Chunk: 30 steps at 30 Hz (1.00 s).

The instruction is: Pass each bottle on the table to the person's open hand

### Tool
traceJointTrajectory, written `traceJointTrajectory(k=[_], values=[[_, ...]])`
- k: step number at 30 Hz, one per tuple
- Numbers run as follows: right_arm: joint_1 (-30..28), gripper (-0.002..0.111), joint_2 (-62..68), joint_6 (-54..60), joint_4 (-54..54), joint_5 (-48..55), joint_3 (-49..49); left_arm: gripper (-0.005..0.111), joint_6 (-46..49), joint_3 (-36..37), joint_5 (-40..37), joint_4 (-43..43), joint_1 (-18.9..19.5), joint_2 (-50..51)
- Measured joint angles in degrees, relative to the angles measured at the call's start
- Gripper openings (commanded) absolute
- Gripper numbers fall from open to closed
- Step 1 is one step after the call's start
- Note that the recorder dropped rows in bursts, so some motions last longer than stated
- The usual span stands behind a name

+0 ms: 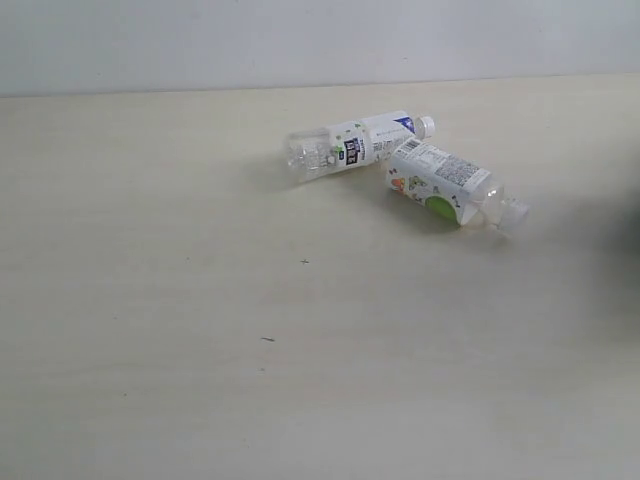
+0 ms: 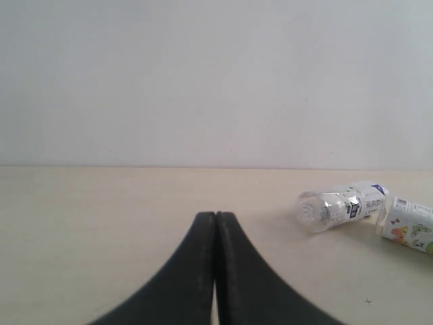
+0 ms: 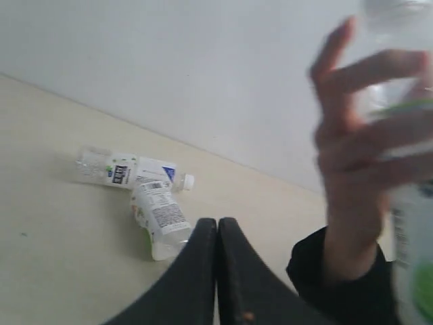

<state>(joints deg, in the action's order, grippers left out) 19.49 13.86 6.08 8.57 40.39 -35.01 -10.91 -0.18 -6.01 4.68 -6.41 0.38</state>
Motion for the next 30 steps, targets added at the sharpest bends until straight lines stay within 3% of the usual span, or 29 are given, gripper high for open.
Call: traceJointTrajectory(k=[11, 30], values=[[1.74, 0.000, -9.88, -4.84, 14.72, -15.54, 20.90, 0.001, 0.00, 0.00, 0.00, 0.00, 0.00, 0.00], [2.32, 0.000, -13.59, -5.21, 12.41, -13.38, 21.74, 0.001, 0.00, 0.00, 0.00, 0.00, 0.00, 0.00]])
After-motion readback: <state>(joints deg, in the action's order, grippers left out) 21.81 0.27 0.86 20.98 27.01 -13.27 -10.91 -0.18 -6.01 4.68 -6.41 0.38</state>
